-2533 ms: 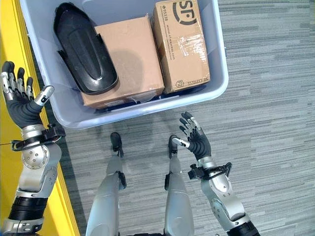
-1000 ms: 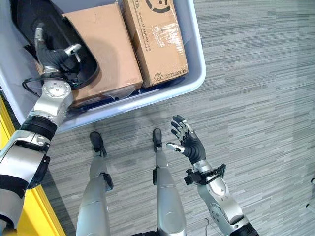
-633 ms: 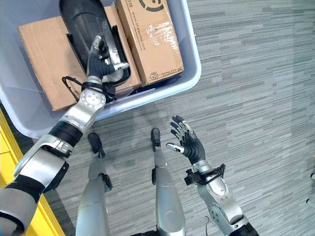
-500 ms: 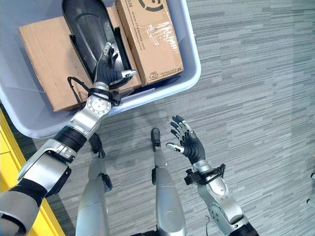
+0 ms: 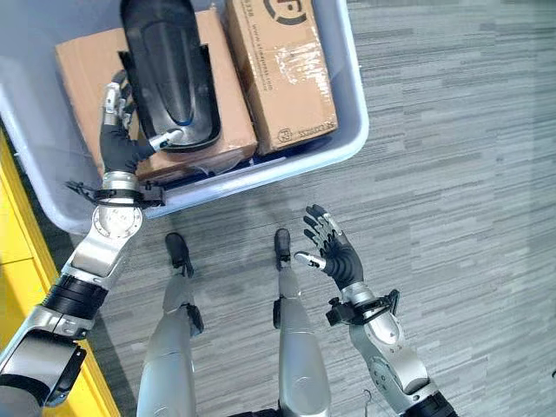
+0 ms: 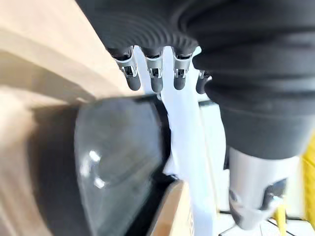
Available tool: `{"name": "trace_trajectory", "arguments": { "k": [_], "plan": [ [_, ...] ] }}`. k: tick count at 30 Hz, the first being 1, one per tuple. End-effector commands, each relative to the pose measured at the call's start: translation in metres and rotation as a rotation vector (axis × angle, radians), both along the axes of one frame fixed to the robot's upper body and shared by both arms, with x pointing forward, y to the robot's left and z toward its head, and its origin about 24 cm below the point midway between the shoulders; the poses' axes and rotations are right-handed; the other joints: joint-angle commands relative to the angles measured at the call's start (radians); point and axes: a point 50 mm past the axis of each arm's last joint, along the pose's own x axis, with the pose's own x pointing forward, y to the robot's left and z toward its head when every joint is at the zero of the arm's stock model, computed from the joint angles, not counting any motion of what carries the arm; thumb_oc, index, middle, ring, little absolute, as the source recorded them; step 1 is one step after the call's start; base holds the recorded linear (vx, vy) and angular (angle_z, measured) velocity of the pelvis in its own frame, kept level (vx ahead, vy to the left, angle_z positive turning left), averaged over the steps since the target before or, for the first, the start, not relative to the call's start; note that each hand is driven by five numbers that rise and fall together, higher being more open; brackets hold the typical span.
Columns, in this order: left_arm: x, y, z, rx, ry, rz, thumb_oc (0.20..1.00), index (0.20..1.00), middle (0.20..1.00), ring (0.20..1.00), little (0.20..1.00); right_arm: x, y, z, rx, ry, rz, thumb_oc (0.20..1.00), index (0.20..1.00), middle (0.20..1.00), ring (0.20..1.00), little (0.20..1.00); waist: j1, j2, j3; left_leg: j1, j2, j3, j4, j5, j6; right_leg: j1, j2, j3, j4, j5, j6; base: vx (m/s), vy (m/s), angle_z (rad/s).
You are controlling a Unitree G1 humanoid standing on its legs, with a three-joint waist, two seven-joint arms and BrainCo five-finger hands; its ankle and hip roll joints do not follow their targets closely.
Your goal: Move parts from the plastic box to the shelf.
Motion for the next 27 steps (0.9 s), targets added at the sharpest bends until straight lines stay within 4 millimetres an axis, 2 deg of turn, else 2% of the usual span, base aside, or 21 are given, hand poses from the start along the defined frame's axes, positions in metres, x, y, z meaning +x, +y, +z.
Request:
{"name": "trace_trajectory", "arguments": {
  "k": [1, 5, 9, 10, 13, 14, 15, 16, 18, 19, 20, 21, 22, 23, 27],
  "plan": [
    [-0.010, 0.000, 0.038, -0.022, -0.222, 0.015, 1.000, 1.000, 1.000, 1.000, 1.000, 0.003, -0.014, 0.016, -0.020, -0.093, -0.062, 1.000, 1.000, 1.000, 1.000, 1.000, -0.009, 0.011, 0.001, 0.036, 0.042, -0.052, 0.139, -0.185, -0.024, 0.143, -0.068, -0.034, 0.088, -0.118, 0.018, 0.01, -0.017, 0.05],
    [-0.023, -0.005, 0.045, -0.030, -0.298, 0.020, 1.000, 1.000, 1.000, 1.000, 1.000, 0.004, -0.013, 0.019, -0.027, -0.111, -0.060, 1.000, 1.000, 1.000, 1.000, 1.000, -0.006, 0.007, 0.001, 0.043, 0.042, -0.053, 0.138, -0.189, -0.022, 0.151, -0.069, -0.037, 0.086, -0.119, 0.018, 0.00, -0.008, 0.05],
    [-0.026, -0.008, 0.046, -0.053, -0.317, 0.010, 1.000, 1.000, 1.000, 1.000, 1.000, 0.004, -0.012, 0.020, -0.030, -0.119, -0.064, 1.000, 1.000, 1.000, 1.000, 1.000, -0.005, 0.005, 0.001, 0.043, 0.040, -0.053, 0.137, -0.186, -0.021, 0.151, -0.068, -0.037, 0.086, -0.119, 0.017, -0.02, -0.002, 0.00],
    [-0.026, -0.008, 0.046, -0.059, -0.317, 0.009, 1.000, 1.000, 1.000, 1.000, 1.000, 0.004, -0.012, 0.021, -0.030, -0.122, -0.066, 1.000, 1.000, 1.000, 1.000, 1.000, -0.006, 0.004, 0.001, 0.030, 0.040, -0.044, 0.137, -0.162, -0.012, 0.138, -0.069, -0.040, 0.086, -0.103, 0.014, -0.07, -0.008, -0.01],
    [-0.024, -0.009, 0.045, -0.082, -0.308, 0.006, 1.000, 1.000, 1.000, 1.000, 1.000, 0.004, -0.011, 0.022, -0.022, -0.124, -0.073, 1.000, 1.000, 1.000, 1.000, 1.000, -0.006, 0.003, 0.001, 0.046, 0.040, -0.054, 0.134, -0.187, -0.018, 0.153, -0.068, -0.037, 0.085, -0.119, 0.016, 0.02, -0.004, 0.00],
    [-0.024, -0.009, 0.045, -0.082, -0.308, 0.006, 1.000, 1.000, 1.000, 1.000, 1.000, 0.004, -0.011, 0.022, -0.022, -0.124, -0.073, 1.000, 1.000, 1.000, 1.000, 1.000, -0.007, 0.003, 0.001, 0.031, 0.040, -0.045, 0.136, -0.163, -0.011, 0.139, -0.069, -0.039, 0.086, -0.102, 0.012, -0.07, -0.007, 0.00],
    [-0.023, -0.009, 0.045, -0.086, -0.309, 0.008, 1.000, 1.000, 1.000, 1.000, 1.000, 0.004, -0.010, 0.022, -0.021, -0.125, -0.071, 1.000, 1.000, 1.000, 1.000, 1.000, -0.007, 0.002, 0.001, 0.032, 0.040, -0.044, 0.135, -0.162, -0.010, 0.139, -0.069, -0.039, 0.086, -0.103, 0.012, 0.00, 0.000, 0.00],
    [-0.019, -0.010, 0.045, -0.099, -0.294, 0.010, 1.000, 1.000, 1.000, 1.000, 1.000, 0.005, -0.009, 0.021, -0.023, -0.123, -0.072, 1.000, 1.000, 1.000, 1.000, 1.000, -0.008, 0.003, 0.001, 0.049, 0.041, -0.052, 0.131, -0.185, -0.018, 0.153, -0.068, -0.036, 0.084, -0.119, 0.015, 0.07, -0.007, 0.01],
    [-0.015, -0.010, 0.045, -0.106, -0.280, 0.018, 1.000, 1.000, 1.000, 1.000, 1.000, 0.005, -0.009, 0.021, -0.023, -0.120, -0.074, 1.000, 1.000, 1.000, 1.000, 1.000, -0.010, 0.002, 0.001, 0.050, 0.042, -0.053, 0.132, -0.185, -0.018, 0.153, -0.067, -0.036, 0.085, -0.119, 0.015, 0.00, -0.004, 0.00],
    [-0.015, -0.010, 0.045, -0.106, -0.281, 0.018, 1.000, 1.000, 1.000, 1.000, 1.000, 0.005, -0.009, 0.021, -0.023, -0.121, -0.073, 1.000, 1.000, 1.000, 1.000, 1.000, -0.010, 0.001, 0.001, 0.034, 0.041, -0.044, 0.134, -0.161, -0.010, 0.139, -0.068, -0.037, 0.085, -0.103, 0.011, 0.00, 0.000, 0.00],
    [-0.009, -0.010, 0.044, -0.110, -0.260, 0.035, 1.000, 1.000, 1.000, 1.000, 1.000, 0.005, -0.008, 0.019, -0.018, -0.113, -0.072, 1.000, 1.000, 1.000, 1.000, 1.000, -0.012, 0.000, 0.001, 0.052, 0.042, -0.051, 0.132, -0.184, -0.017, 0.154, -0.067, -0.035, 0.085, -0.120, 0.015, 0.00, 0.000, 0.00],
    [-0.006, -0.010, 0.043, -0.121, -0.244, 0.037, 1.000, 1.000, 1.000, 1.000, 1.000, 0.006, -0.008, 0.019, -0.019, -0.112, -0.073, 1.000, 1.000, 1.000, 1.000, 1.000, -0.013, -0.002, 0.001, 0.053, 0.042, -0.050, 0.133, -0.184, -0.017, 0.154, -0.066, -0.034, 0.085, -0.120, 0.015, 0.00, 0.000, 0.00],
    [-0.005, -0.010, 0.043, -0.122, -0.245, 0.037, 1.000, 1.000, 1.000, 1.000, 1.000, 0.006, -0.008, 0.019, -0.019, -0.113, -0.073, 1.000, 1.000, 1.000, 1.000, 1.000, -0.014, -0.002, 0.001, 0.037, 0.041, -0.042, 0.134, -0.160, -0.009, 0.139, -0.067, -0.035, 0.086, -0.103, 0.011, 0.00, 0.000, 0.00],
    [0.000, -0.008, 0.042, -0.130, -0.227, 0.060, 1.000, 1.000, 1.000, 1.000, 1.000, 0.006, -0.007, 0.018, -0.017, -0.109, -0.073, 1.000, 1.000, 1.000, 1.000, 1.000, -0.016, -0.004, 0.001, 0.055, 0.042, -0.050, 0.134, -0.186, -0.018, 0.157, -0.066, -0.035, 0.085, -0.121, 0.015, 0.00, 0.000, 0.00],
    [0.010, -0.003, 0.041, -0.142, -0.190, 0.121, 1.000, 1.000, 1.000, 1.000, 1.000, 0.006, -0.006, 0.017, -0.013, -0.102, -0.071, 1.000, 1.000, 1.000, 1.000, 1.000, -0.022, -0.008, 0.001, 0.056, 0.043, -0.047, 0.133, -0.185, -0.018, 0.157, -0.064, -0.035, 0.083, -0.120, 0.015, 0.02, -0.001, 0.00]
  ]
}}
